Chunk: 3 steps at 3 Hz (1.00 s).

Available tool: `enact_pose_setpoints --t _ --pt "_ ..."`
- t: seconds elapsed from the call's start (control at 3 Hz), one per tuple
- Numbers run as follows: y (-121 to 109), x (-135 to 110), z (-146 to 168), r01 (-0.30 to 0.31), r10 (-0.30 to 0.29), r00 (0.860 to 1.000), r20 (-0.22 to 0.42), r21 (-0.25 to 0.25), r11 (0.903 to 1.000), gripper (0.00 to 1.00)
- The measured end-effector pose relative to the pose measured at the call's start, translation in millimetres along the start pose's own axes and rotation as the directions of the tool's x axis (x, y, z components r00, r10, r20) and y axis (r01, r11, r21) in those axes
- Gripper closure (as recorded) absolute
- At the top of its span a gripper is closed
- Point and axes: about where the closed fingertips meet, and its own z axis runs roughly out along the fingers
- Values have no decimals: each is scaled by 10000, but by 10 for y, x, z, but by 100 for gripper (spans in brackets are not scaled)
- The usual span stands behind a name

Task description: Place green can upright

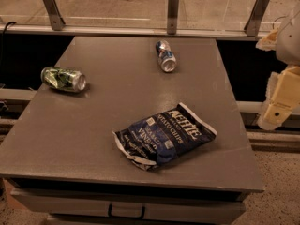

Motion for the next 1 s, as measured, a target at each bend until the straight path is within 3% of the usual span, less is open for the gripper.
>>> enact_pose_setpoints --t 0.33,0.67,1.0 --pt "0 0 0 0 0 10000 1 2 10000 0" --pt "-80 -453 149 747 -745 9970 192 -109 9971 0" --pt "-211 -1276 400 1590 -1576 9863 497 -255 9870 0"
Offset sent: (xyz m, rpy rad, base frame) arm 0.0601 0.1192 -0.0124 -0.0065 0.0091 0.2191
